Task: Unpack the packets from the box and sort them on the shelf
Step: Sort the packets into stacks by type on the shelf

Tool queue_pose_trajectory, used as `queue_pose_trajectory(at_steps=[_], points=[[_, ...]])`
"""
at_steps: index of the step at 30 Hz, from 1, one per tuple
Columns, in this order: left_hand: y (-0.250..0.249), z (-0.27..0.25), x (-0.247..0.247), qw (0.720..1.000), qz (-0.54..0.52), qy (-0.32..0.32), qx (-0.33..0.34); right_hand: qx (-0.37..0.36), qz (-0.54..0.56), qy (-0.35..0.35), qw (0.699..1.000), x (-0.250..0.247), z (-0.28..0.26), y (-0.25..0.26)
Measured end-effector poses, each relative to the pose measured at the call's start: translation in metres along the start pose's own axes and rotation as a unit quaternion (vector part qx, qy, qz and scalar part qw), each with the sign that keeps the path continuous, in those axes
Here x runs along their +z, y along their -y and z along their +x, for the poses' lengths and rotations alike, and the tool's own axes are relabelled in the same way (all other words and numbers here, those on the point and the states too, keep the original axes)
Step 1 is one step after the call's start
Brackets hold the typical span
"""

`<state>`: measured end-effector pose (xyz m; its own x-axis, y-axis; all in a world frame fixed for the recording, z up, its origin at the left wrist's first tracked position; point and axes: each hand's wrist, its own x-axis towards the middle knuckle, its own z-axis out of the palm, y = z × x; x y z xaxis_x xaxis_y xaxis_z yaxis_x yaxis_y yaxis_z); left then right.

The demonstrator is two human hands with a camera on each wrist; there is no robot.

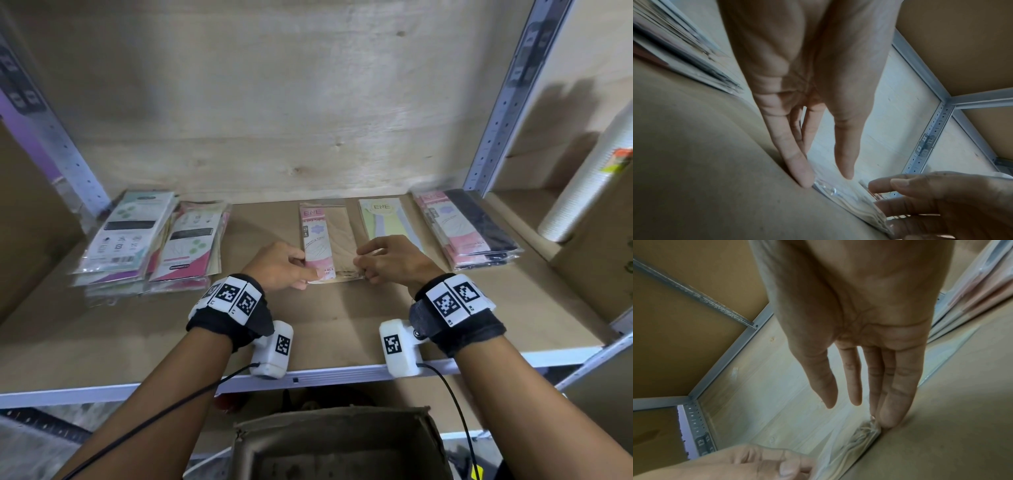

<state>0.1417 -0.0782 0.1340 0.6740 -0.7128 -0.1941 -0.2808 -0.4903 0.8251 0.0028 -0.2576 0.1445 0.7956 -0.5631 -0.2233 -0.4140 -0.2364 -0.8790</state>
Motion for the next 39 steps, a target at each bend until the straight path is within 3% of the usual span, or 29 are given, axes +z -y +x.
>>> queue_pose_trajectory(at_steps=[5,8,12,17,23,27,31,39], points=[[-0.003,-0.002,-0.003,1.0,-0.023,0.002,-0.017,-0.009,-0.03,0.003,1.0,-0.005,0.0,0.002],[-0.004,-0.006,-0.016,0.999,-0.014,-0.034,-0.029,-0.034,-0.055,-0.024,0.998,-0.008,-0.002,0.01],[0.007,-0.019,-0.053,0.997,-0.008,-0.073,-0.017,-0.079,-0.049,0.013,0.996,0.004,-0.007,0.03],[0.043,-0.039,-0.114,0.98,-0.092,-0.173,-0.028,-0.107,-0.03,0.095,0.989,0.071,0.005,0.064],[0.059,-0.067,-0.169,0.948,-0.162,-0.272,-0.028,-0.055,-0.009,0.152,0.987,0.164,0.034,0.103],[0.068,-0.082,-0.183,0.945,-0.158,-0.282,-0.043,-0.057,-0.018,0.132,0.989,0.216,0.051,0.127],[0.079,-0.089,-0.19,0.946,-0.16,-0.275,-0.065,-0.054,-0.101,0.095,0.989,0.244,0.068,0.129],[0.074,-0.081,-0.189,0.955,-0.136,-0.253,-0.076,-0.075,-0.06,0.12,0.988,0.222,0.067,0.119]])
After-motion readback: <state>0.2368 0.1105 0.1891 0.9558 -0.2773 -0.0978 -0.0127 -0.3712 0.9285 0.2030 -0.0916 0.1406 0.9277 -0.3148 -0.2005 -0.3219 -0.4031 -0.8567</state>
